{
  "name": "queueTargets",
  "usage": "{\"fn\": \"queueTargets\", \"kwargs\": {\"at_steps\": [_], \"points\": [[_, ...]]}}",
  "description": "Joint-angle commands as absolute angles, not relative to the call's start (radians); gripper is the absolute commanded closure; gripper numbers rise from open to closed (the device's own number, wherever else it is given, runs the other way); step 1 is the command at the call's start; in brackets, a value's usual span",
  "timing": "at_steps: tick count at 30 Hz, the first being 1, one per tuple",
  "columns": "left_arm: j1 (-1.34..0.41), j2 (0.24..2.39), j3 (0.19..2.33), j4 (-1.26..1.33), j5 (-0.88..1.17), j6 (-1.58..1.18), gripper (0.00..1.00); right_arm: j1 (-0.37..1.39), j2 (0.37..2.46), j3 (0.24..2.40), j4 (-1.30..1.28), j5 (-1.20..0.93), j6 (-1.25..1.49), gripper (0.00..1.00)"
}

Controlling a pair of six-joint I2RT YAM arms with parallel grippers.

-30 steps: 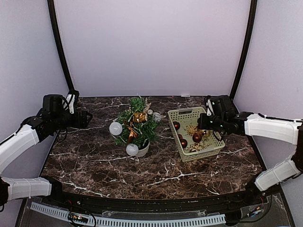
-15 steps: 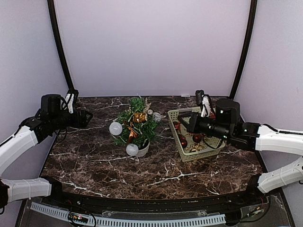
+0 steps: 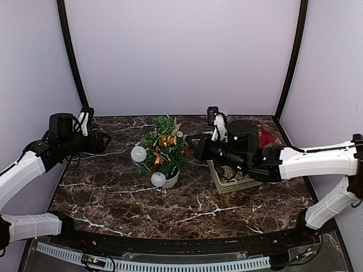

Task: Decorate the small christmas tree

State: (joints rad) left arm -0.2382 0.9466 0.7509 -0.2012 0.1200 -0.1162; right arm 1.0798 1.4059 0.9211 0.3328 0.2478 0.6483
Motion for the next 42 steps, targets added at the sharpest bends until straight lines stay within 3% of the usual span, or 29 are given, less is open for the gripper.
{"fn": "queueTargets", "kwargs": {"at_steps": [1,25,35,42], "points": [[-0.233,0.92,0.739,-0.181,0.133,-0.118,0.2,1.089,1.458,0.995,0.417,0.29,0.645,1.0],[-0.233,0.902,0.739,-0.179,0.129,-0.114,0.2,1.108,1.607,1.015,0.422,0.303,0.676,1.0],[-0.233,0.899,0.739,-0.179,0.129,-0.112,0.2,1.109,1.551,1.016,0.387,0.316,0.663,1.0],[-0.233,0.897,0.739,-0.179,0.129,-0.112,0.2,1.109,1.465,0.992,0.346,0.346,0.651,0.79]]}}
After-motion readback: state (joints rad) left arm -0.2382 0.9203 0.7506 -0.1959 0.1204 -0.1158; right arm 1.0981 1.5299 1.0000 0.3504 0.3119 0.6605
